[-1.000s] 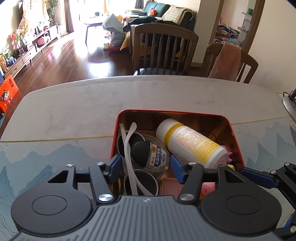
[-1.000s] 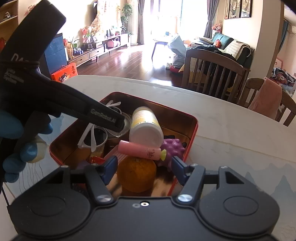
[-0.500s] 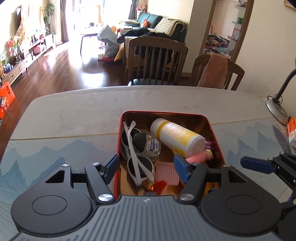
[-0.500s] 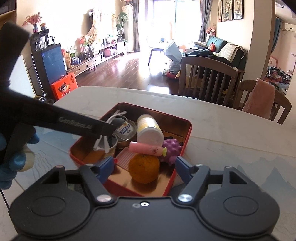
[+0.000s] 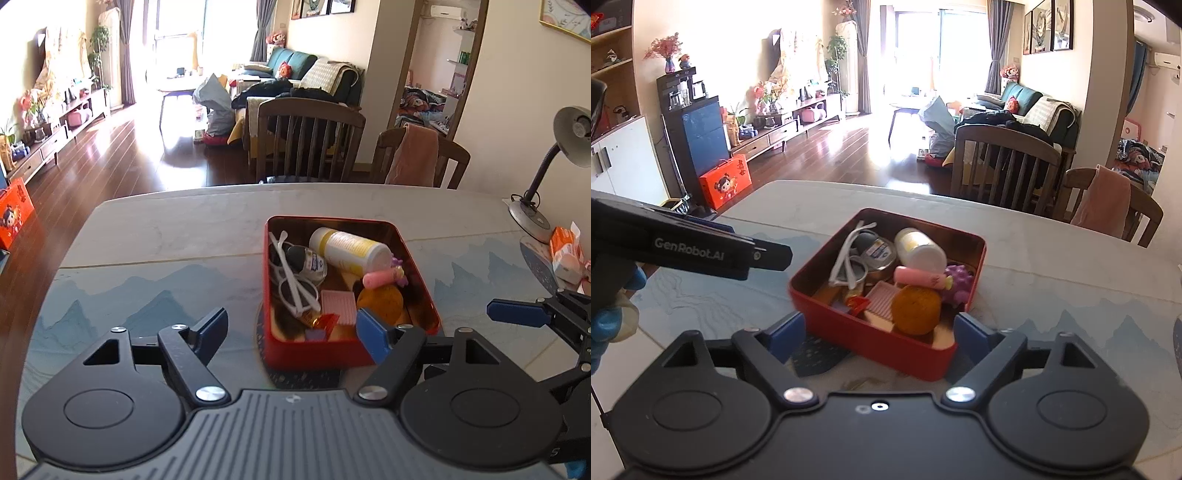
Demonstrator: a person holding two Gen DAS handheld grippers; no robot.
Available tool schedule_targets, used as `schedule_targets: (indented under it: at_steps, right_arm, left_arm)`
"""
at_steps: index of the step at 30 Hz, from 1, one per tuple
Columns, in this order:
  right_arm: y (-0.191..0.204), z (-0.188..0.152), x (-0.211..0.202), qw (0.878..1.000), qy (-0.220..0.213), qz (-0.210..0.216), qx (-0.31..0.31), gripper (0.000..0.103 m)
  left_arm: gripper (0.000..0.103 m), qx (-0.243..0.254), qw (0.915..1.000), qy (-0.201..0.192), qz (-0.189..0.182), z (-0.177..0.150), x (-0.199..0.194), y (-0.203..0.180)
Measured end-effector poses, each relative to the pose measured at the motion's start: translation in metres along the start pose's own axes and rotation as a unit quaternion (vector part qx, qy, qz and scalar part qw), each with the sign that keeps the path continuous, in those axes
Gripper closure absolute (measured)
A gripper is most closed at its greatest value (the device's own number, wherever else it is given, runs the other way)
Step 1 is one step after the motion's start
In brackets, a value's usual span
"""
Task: Organize rigid objects
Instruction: 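Move both tools back toward the green toy and silver nail clipper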
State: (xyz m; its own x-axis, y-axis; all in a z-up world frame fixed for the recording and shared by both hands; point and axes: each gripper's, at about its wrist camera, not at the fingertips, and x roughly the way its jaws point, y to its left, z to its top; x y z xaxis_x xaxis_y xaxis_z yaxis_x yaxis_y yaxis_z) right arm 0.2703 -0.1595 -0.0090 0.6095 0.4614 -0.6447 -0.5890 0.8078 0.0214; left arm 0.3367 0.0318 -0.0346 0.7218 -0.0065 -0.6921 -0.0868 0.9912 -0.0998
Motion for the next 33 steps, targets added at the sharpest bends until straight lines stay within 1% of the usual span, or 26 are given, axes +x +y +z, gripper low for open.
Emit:
schedule_targets:
  at_steps: [4,8,11,13,16,23,28,33]
  right_arm:
    - [0.012,-0.007,-0.006,1.000,0.001,0.004,-0.004,0.011]
    - [0.024,-0.013,-0.012,1.000,0.001,0.010,-0.007,0.005]
    - [0.032,-0.017,-0.013,1.000,0.001,0.016,-0.010,0.001]
    - [0.036,-0.022,-0.013,1.000,0.002,0.023,-0.012,0.000]
    - [0.042,-0.029,-0.012,0.999,0.006,0.029,-0.016,0.000]
    - [0.045,-0.044,0.000,0.999,0.027,0.032,-0.025,0.000]
    - [0.044,-0.056,0.010,0.998,0.041,0.033,-0.038,0.000]
    - [0.042,-0.065,0.025,0.996,0.053,0.037,-0.056,0.000]
  left_arm:
    - [0.025,0.000,1.0000,-0.001,-0.002,-0.013,-0.015,0.005]
    - [0.025,0.004,1.0000,-0.003,0.001,-0.024,-0.025,0.010]
    - [0.025,-0.004,1.0000,-0.004,0.003,-0.032,-0.032,0.015]
    - [0.020,-0.008,1.0000,-0.004,0.004,-0.038,-0.035,0.018]
    - [0.020,-0.014,0.9999,-0.002,0.007,-0.047,-0.037,0.022]
    - [0.020,-0.019,0.9997,0.015,0.011,-0.062,-0.029,0.027]
    - [0.020,-0.018,0.9991,0.032,0.019,-0.071,-0.012,0.026]
    - [0.020,-0.020,0.9982,0.055,0.010,-0.079,0.010,0.024]
